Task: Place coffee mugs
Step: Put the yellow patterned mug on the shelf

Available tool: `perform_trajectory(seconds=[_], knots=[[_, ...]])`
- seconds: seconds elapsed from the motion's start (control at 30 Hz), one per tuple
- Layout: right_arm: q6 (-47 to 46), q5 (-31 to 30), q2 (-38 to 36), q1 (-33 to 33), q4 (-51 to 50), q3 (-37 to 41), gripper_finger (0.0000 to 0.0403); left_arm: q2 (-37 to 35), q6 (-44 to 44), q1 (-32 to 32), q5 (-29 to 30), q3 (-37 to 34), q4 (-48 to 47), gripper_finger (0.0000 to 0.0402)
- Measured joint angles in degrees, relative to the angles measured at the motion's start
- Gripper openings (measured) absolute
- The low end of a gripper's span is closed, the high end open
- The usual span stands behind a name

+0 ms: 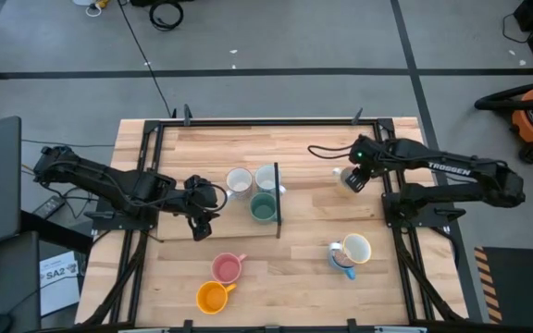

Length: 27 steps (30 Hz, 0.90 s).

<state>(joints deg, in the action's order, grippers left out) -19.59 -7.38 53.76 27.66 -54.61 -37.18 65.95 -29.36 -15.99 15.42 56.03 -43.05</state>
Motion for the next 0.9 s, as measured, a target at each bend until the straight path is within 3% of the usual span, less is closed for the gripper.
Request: perform_trajectory(seconds=[0.3,0.57,0.9], knots=[[-0.3,3.4,1.5,0.0,3.1,1.7,0.0121,0.0,0.0,0.0,0.0,0.0,0.1,0.0141],[-0.3,4.2,3.4,0.0,5.8,1.7,0.0035,0.0,0.1,0.0,0.0,0.0,1.8,0.0141],[-3.2,8.0,3.5,0.0,9.3,-2.0,0.0034,0.0,1.6,0.0,2.8,0.0,6.9,0.0141]])
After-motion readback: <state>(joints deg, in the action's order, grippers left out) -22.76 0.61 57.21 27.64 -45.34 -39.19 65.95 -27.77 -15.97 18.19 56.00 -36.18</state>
